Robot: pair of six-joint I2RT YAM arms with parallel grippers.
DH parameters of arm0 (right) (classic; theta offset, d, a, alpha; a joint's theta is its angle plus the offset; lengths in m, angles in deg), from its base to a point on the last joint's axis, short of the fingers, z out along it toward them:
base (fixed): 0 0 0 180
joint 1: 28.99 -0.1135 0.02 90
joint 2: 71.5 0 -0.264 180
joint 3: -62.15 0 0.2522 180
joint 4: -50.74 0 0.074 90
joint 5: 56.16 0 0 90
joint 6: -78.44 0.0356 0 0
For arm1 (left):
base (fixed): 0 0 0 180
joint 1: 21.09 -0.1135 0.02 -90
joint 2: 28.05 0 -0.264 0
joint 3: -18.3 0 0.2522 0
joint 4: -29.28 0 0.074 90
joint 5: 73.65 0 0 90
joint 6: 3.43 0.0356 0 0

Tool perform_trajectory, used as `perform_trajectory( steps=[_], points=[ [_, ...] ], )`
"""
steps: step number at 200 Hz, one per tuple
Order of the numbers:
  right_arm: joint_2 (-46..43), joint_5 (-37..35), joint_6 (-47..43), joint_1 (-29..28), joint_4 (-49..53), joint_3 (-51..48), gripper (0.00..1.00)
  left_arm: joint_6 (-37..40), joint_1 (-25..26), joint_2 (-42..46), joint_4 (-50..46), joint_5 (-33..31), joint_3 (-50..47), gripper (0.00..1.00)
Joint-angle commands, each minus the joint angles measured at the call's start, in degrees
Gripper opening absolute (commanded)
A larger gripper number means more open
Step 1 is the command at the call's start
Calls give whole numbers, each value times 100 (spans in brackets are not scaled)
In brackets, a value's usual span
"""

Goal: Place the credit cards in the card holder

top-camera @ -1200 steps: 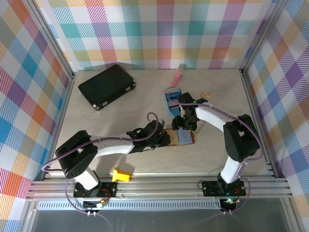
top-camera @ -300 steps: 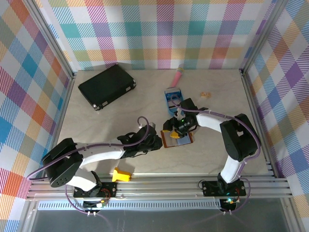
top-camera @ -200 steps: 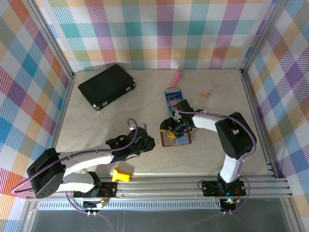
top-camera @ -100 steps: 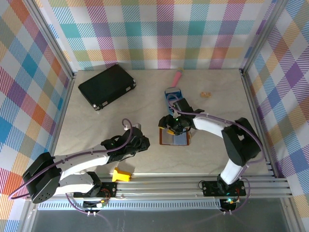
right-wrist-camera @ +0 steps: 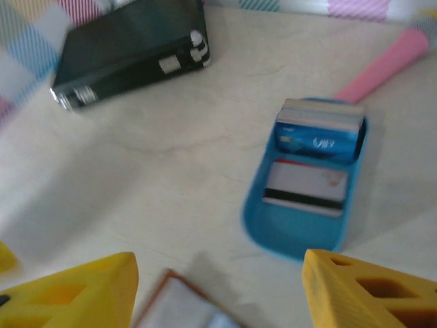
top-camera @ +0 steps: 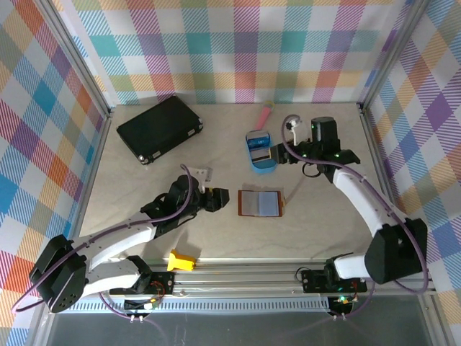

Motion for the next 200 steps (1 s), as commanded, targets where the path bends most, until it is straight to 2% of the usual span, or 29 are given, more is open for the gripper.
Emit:
perform_trajectory(
  steps=[1,20,38,66,90,108,138,200],
  points=[
    [637,323,-3098,63,-199,202,65,1449,-159,-157,893,558,151,71],
    [1394,235,-4206,94,68,909,67,2204,-282,-334,1305,718,137,83],
    [2035,147,-4889,95,-20,1406,70,2871,-409,-589,1502,875,187,90],
    [2783,121,-5902,89,-71,1986,74,3661,-676,-1126,1286,1290,509,92],
    [3324,35,-6568,76,19,2495,75,3897,-932,-1589,1320,1877,723,92],
    [3650,-104,-7085,41,10,2688,75,4104,-1010,-1829,1473,1945,788,92],
    [4092,-316,-7301,-7,-145,2983,75,4353,-1064,-2108,1672,1867,814,92],
    [4681,-535,-7551,-136,-318,3393,79,4163,-1221,-2546,2163,1985,828,93]
  ],
)
